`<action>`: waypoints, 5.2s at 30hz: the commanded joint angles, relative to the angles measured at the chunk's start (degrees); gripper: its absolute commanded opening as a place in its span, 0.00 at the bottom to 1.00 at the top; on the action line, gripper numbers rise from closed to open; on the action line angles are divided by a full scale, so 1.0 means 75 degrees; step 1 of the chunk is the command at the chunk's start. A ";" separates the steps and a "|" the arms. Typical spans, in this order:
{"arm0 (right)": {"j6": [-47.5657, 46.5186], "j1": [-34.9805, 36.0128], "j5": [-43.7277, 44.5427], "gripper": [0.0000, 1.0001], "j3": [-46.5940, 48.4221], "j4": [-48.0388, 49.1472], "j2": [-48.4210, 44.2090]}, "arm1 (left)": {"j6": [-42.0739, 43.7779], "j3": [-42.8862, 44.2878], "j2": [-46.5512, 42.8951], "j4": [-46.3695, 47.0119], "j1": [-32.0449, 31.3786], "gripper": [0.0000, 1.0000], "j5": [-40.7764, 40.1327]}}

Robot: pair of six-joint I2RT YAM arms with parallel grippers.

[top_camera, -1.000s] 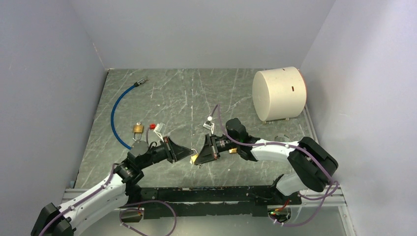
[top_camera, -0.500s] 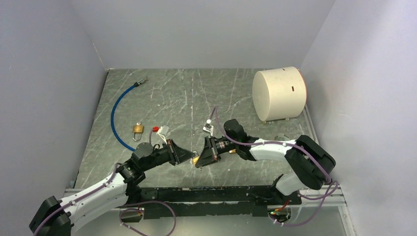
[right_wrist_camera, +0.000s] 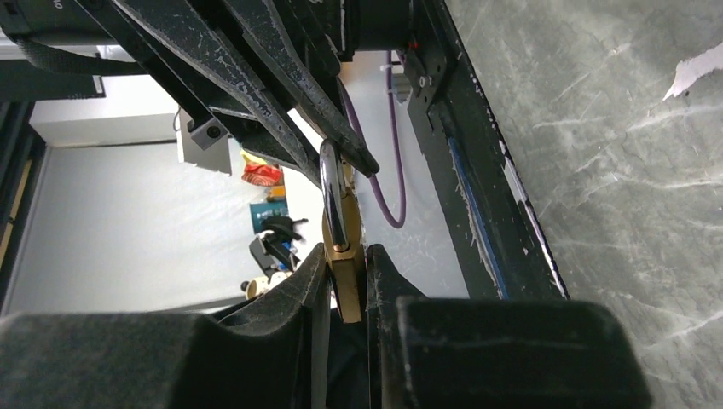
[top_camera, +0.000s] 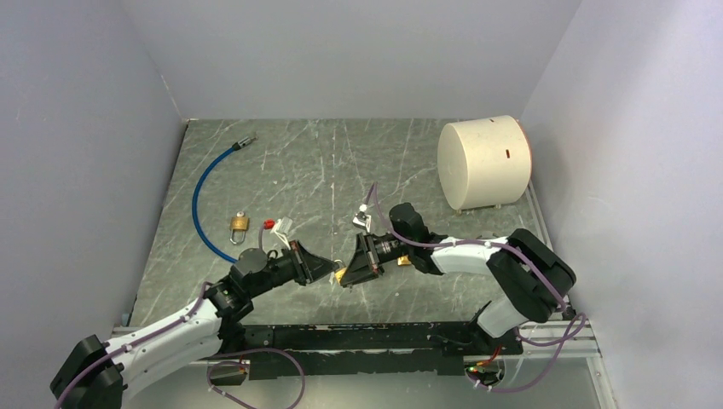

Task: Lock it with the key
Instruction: Lock the lock.

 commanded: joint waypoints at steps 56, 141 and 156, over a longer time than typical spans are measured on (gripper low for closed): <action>-0.1202 -0.0146 0.3373 0.00 0.1117 -0.0864 -0.1888 | 0.4443 0.5516 0.2821 -0.5858 0.2720 0.92 0.5862; -0.0746 -0.0322 0.2424 0.00 0.2438 0.0018 0.0199 | 0.2988 0.3710 0.2573 -0.3104 0.3474 0.03 0.6343; -0.0483 -0.0385 0.2227 0.00 0.2490 -0.0130 0.0954 | 0.0457 0.1340 0.1686 0.0166 0.2610 0.03 0.5730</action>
